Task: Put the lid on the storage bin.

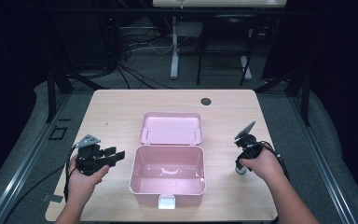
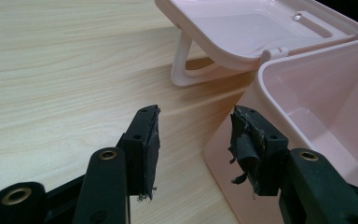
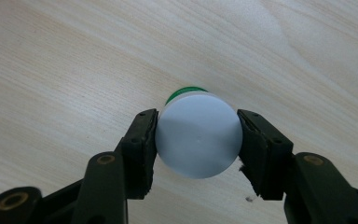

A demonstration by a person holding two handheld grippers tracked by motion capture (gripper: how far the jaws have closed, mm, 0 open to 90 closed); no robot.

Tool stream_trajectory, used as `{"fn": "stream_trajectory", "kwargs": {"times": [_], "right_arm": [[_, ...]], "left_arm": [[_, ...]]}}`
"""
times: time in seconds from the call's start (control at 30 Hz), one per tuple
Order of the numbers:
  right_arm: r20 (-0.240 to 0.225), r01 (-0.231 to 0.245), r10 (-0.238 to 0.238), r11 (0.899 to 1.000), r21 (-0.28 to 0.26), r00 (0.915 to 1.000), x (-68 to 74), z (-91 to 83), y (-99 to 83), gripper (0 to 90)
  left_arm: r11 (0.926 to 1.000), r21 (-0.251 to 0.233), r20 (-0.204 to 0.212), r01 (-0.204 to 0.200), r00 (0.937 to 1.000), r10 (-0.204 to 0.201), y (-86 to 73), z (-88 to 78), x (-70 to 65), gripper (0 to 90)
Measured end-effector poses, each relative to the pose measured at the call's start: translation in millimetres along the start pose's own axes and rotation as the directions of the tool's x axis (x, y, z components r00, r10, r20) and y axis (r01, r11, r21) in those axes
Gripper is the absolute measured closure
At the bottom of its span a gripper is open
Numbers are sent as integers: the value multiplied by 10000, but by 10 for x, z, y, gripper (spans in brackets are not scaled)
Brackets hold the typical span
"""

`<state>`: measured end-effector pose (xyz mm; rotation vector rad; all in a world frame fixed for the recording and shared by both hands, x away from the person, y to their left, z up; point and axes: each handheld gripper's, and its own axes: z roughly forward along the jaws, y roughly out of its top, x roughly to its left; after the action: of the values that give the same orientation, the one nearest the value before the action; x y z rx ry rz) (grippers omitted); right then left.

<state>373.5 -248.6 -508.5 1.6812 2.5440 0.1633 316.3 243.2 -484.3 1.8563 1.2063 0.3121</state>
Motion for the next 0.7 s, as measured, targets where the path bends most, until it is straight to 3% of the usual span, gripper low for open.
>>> {"fn": "stream_trajectory", "kwargs": {"times": [0.6, 0.7], "right_arm": [[27, 59, -59, 9998, 202, 10000, 17, -65, 13, 503], [27, 162, -162, 9999, 40, 9999, 20, -99, 13, 504]], "left_arm": [[10000, -33, -17, 70, 10000, -70, -5, 3, 17, 520], [10000, -19, -7, 67, 10000, -67, -4, -1, 20, 519]]}}
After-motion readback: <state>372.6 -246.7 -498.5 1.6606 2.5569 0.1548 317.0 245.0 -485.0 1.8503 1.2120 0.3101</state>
